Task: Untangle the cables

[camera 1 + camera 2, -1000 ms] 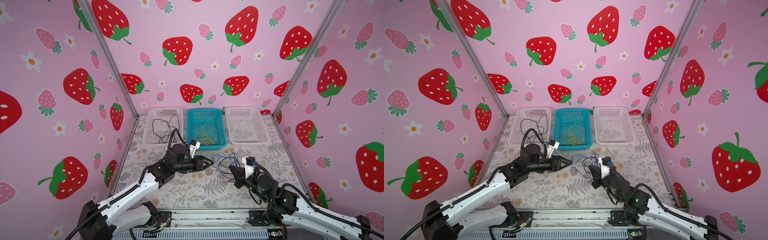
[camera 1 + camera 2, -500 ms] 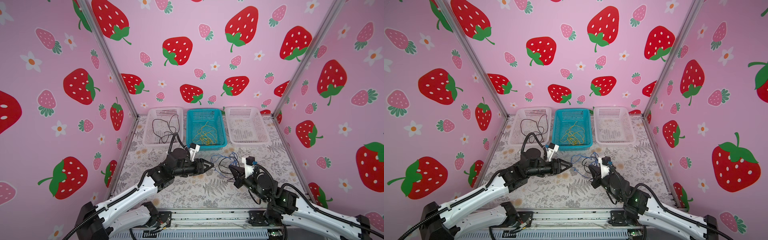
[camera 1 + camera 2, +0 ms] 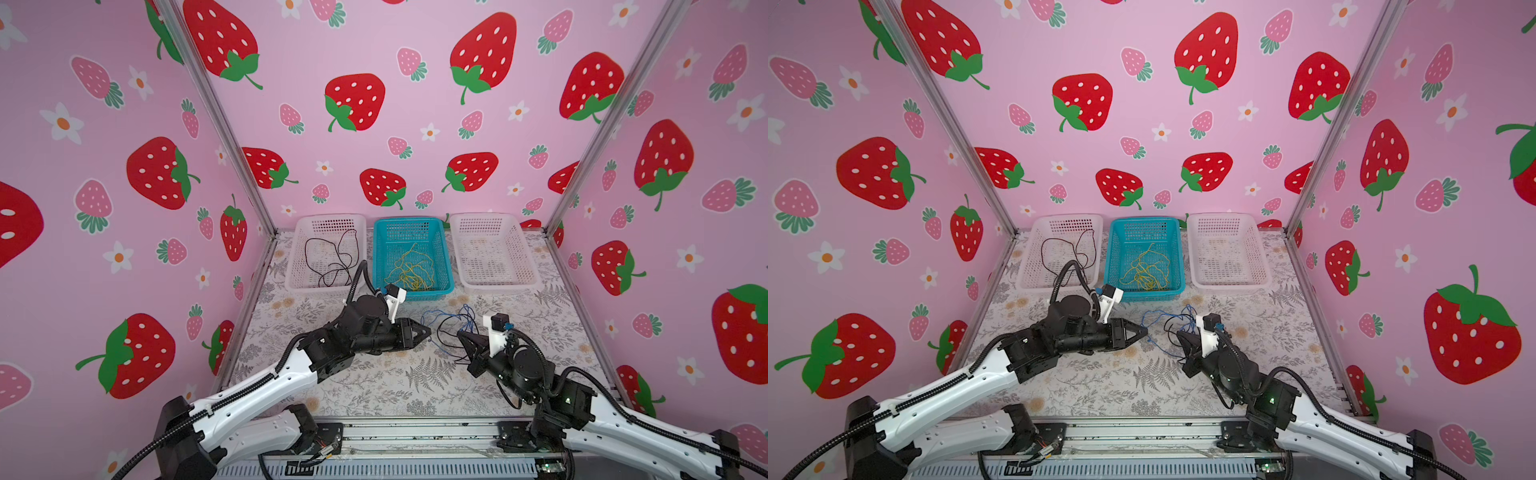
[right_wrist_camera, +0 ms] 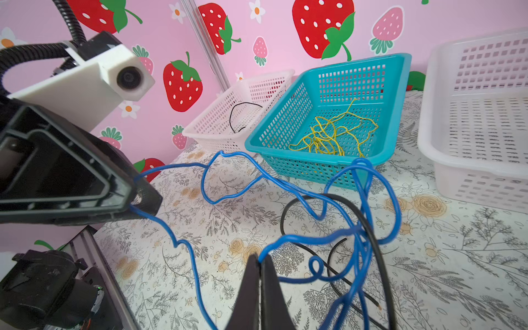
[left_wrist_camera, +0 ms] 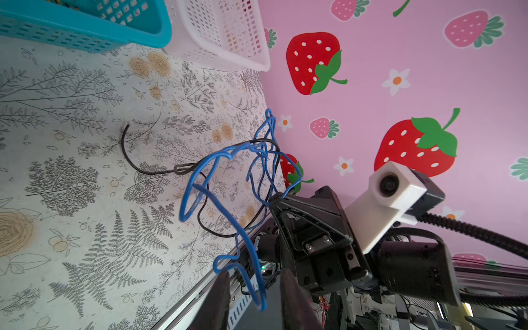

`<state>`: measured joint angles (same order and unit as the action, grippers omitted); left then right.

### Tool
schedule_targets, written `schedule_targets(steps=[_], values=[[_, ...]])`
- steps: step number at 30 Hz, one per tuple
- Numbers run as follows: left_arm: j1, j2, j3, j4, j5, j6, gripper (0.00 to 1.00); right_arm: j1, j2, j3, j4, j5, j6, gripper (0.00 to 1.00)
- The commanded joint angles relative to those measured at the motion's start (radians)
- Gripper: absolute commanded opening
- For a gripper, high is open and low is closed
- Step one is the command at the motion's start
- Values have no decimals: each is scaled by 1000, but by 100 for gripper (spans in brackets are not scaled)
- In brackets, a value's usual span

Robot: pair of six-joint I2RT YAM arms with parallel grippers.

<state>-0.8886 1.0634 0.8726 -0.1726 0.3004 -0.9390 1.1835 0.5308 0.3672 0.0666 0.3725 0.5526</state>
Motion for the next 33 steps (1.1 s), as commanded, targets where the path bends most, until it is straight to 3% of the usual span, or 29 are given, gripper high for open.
schedule_targets(steps=[1,5,9,22,26,30,33], values=[[-29,15,98,-125,-104,86,29,-4,1,-7,33,-5,7,0],[-43,39,125,-156,-115,113,19,-4,-2,-7,32,-2,6,0],[-44,35,130,-179,-119,127,0,-4,-5,-10,29,6,4,0],[-42,-97,168,-277,-157,152,0,-9,23,-75,53,15,21,0],[-40,-126,175,-306,-158,158,0,-14,37,-89,60,-6,30,15],[-38,-133,179,-329,-139,168,0,-18,47,-90,59,-41,32,40],[-38,-121,188,-365,-123,188,0,-21,46,-77,47,-65,31,51]])
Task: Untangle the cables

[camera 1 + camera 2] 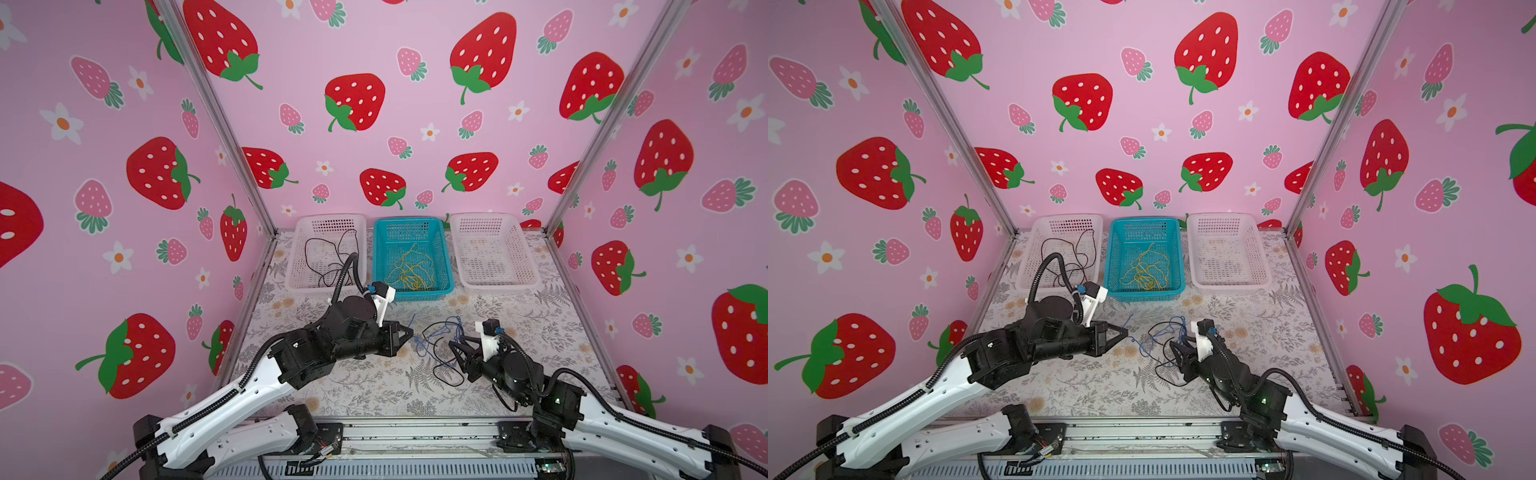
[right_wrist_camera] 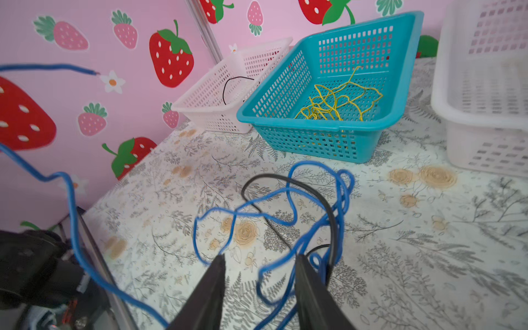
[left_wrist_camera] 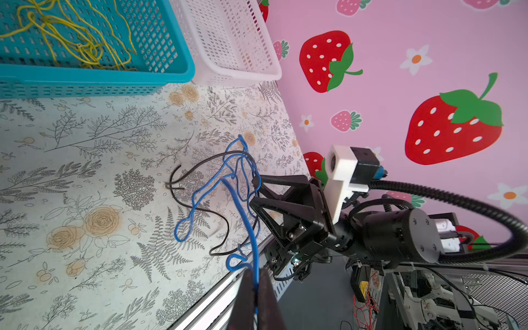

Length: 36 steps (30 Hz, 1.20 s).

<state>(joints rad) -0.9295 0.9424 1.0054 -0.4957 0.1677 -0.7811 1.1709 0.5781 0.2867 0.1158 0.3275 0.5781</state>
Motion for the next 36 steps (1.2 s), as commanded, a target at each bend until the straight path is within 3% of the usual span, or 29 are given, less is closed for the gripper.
schedule_targets(steps=[1,3,10,21,29,30,33,36], values=[[3,2,59,-58,9,35,0,-9,-5,10,-13,-25,4,53],[3,3,61,-82,7,43,0,-14,-18,25,-37,-32,2,58],[3,-26,52,-136,-25,58,0,-67,0,124,-224,-61,45,60],[2,-28,37,-159,-20,80,0,-202,142,250,-290,-426,124,63],[3,-36,30,-187,-25,93,0,-228,269,359,-430,-536,39,69],[2,-37,30,-189,-25,92,0,-230,276,366,-441,-550,29,69],[2,-41,25,-193,-58,95,0,-240,294,390,-480,-612,-14,54],[2,-41,24,-200,-61,100,0,-246,292,395,-469,-720,-35,55]])
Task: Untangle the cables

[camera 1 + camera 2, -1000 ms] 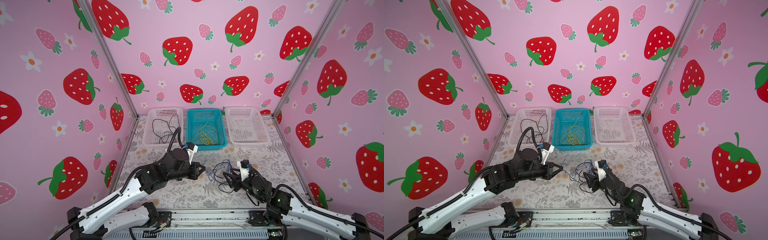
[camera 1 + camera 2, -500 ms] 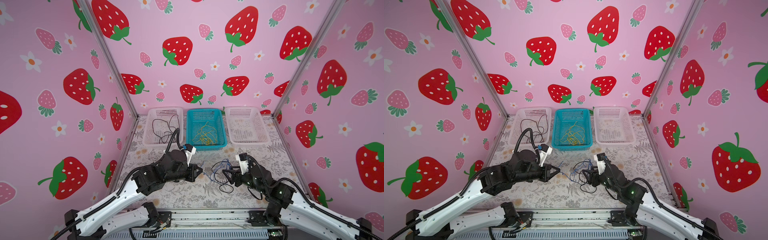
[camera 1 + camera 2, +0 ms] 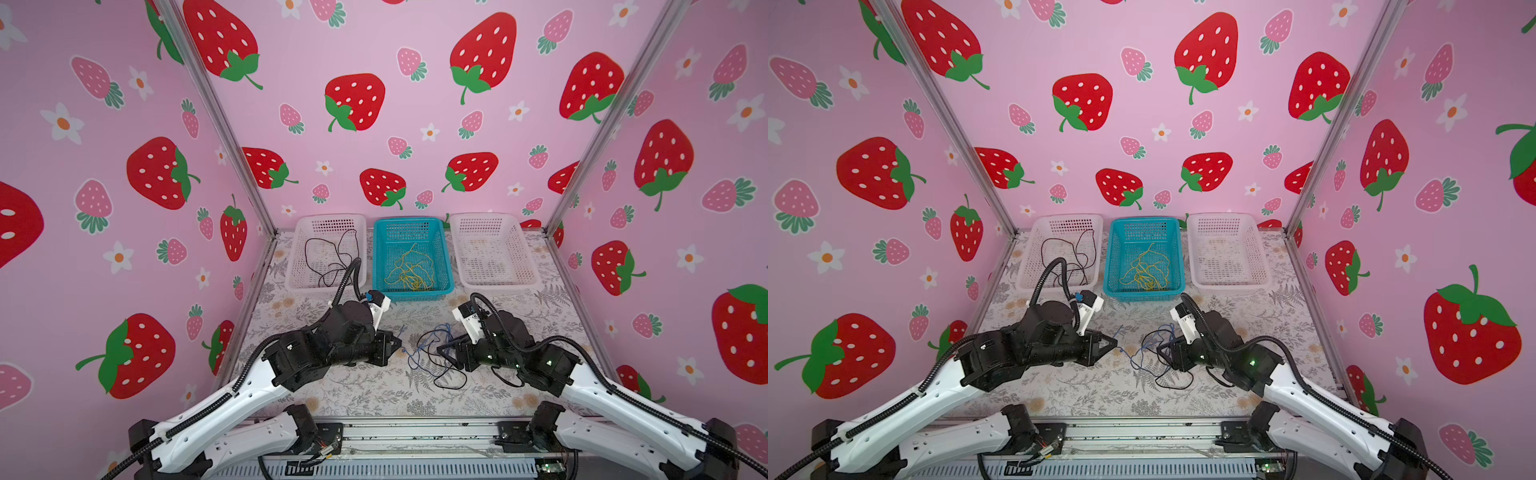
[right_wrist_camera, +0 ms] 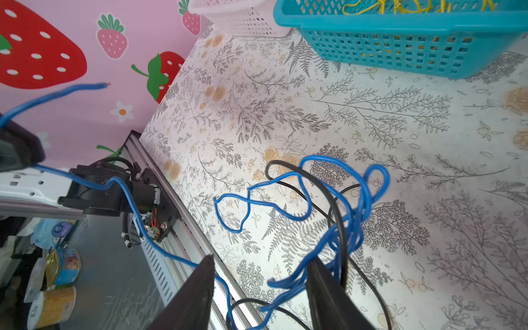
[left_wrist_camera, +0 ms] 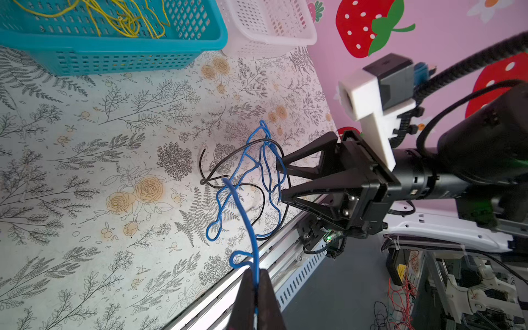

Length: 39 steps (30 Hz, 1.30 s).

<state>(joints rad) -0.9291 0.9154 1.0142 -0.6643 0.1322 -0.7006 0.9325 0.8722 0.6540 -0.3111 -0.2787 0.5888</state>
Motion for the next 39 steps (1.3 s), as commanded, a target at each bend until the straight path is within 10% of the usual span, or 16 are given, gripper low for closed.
schedule_targets(steps=[1,16,26,39], values=[[3,-13,15,-33,-27,20,0,-10,-5,23,-26,-159,-47,56],[2,-4,-17,4,-20,18,0,-14,-47,-8,215,-493,40,62],[2,-18,-12,2,-25,21,0,-23,-5,91,-149,108,-75,56],[2,-49,-19,0,-36,30,0,-116,-18,-74,-25,28,-66,31]])
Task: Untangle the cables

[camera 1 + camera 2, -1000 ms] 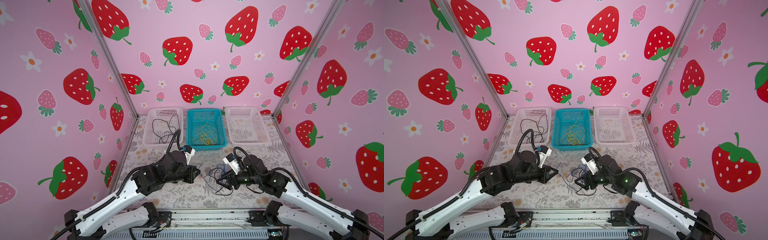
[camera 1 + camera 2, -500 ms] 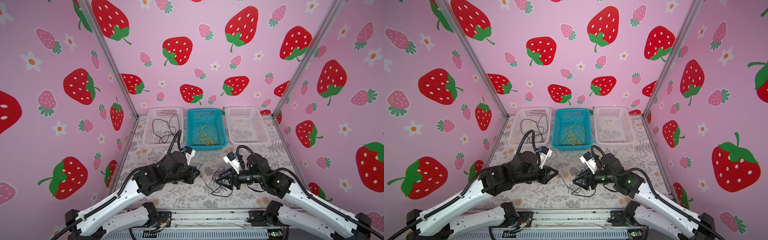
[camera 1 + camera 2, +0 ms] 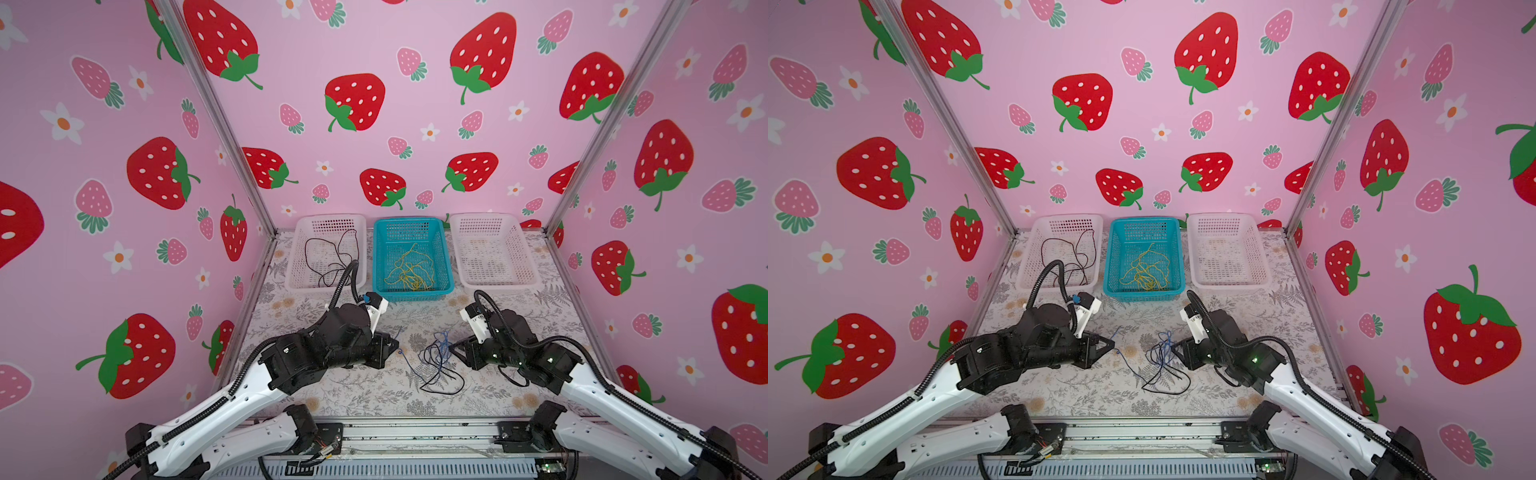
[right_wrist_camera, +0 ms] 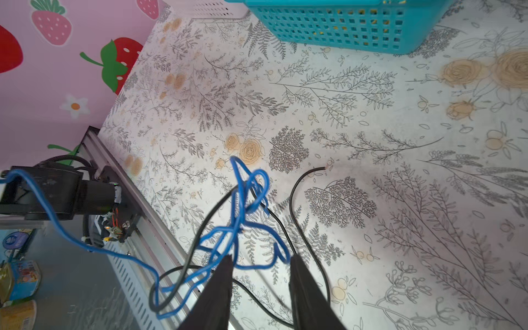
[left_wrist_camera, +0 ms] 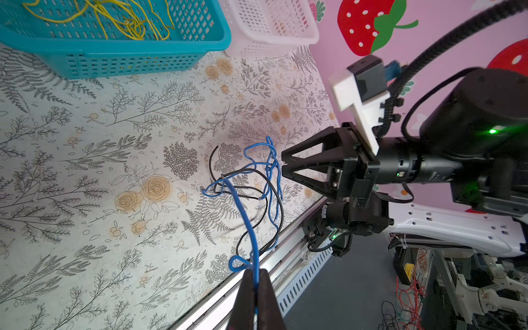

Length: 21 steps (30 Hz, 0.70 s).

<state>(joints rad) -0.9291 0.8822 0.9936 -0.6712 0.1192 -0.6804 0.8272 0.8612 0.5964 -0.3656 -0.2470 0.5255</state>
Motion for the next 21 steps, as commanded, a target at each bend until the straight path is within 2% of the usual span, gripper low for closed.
schedule_targets(steps=[1,4,10,13,17,21], values=[[2,-18,-1,4,-24,11,0,-15,-3,-22,30,13,-4,28],[2,-25,-4,10,-27,9,0,-20,15,-39,81,26,5,26],[2,-32,-10,31,-24,4,0,-20,38,-83,232,-46,24,36],[2,-34,-19,43,-17,-1,0,-20,22,-117,325,-57,63,38],[2,-44,-32,74,-7,-10,0,-20,20,-174,451,-48,118,31],[2,-62,-26,78,-17,-8,0,-20,35,-173,464,0,118,21]])
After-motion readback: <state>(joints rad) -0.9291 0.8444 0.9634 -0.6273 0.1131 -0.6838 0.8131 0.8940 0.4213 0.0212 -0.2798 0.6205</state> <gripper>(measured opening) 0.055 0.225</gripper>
